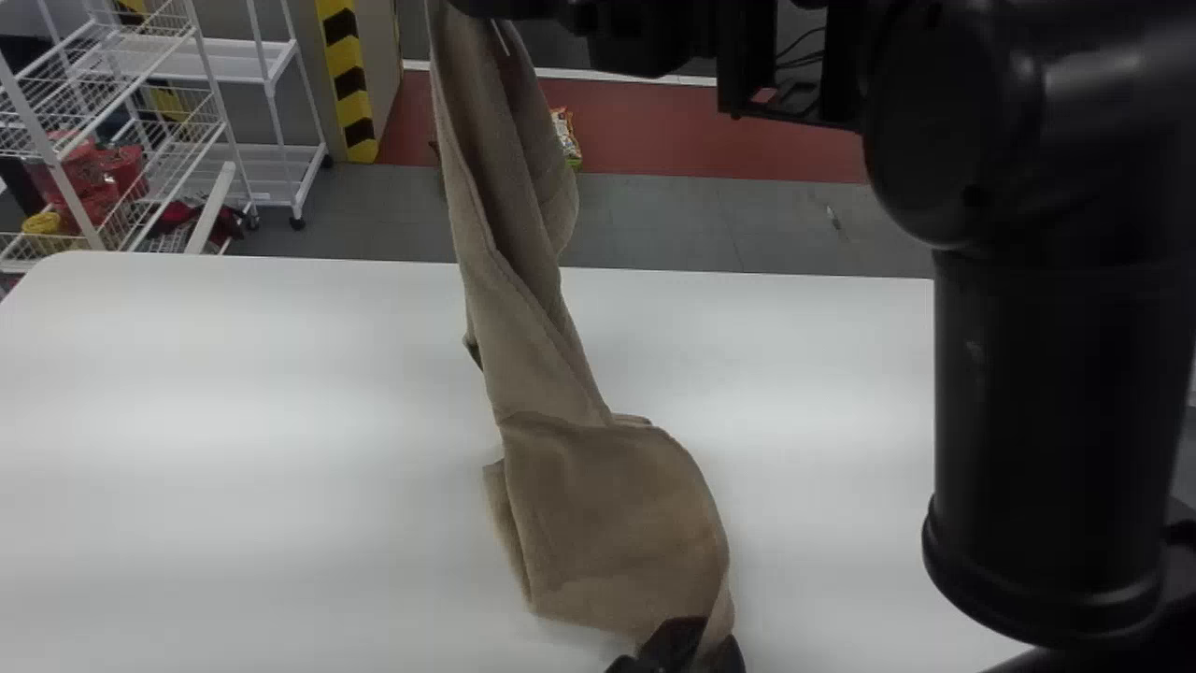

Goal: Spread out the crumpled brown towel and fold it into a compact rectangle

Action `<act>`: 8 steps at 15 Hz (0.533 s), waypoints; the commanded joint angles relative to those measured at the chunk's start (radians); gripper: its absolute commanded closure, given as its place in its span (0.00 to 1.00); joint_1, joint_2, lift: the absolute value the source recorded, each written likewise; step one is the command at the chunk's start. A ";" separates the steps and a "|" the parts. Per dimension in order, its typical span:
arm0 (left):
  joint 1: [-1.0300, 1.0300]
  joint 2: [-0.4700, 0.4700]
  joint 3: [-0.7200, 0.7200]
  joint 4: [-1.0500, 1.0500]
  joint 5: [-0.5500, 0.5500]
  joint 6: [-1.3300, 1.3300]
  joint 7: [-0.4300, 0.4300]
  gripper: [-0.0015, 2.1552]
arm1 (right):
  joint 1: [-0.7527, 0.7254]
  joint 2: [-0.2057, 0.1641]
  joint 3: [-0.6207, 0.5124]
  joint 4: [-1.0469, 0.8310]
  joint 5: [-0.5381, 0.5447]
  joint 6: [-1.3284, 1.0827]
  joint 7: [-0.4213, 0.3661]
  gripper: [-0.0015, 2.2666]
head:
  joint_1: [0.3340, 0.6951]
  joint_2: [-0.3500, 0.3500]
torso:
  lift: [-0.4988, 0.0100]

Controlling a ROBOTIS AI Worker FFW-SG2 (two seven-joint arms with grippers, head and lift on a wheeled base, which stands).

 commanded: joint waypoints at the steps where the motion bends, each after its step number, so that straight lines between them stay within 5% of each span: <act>1: 0.060 0.026 0.071 -0.087 0.009 -0.019 -0.012 0.67 | -0.015 0.002 -0.055 -0.002 -0.001 -0.005 -0.003 0.64 | 1.00 0.37 | 0.73; 4: 0.146 0.026 0.234 -0.187 0.048 -0.053 -0.061 0.67 | -0.024 0.002 -0.157 -0.002 -0.034 -0.011 -0.005 0.64 | 1.00 0.39 | 0.73; 8: 0.186 0.025 0.409 -0.284 0.128 -0.050 -0.118 0.67 | 0.027 0.002 -0.245 -0.052 -0.081 -0.014 0.014 0.64 | 0.81 0.45 | 0.73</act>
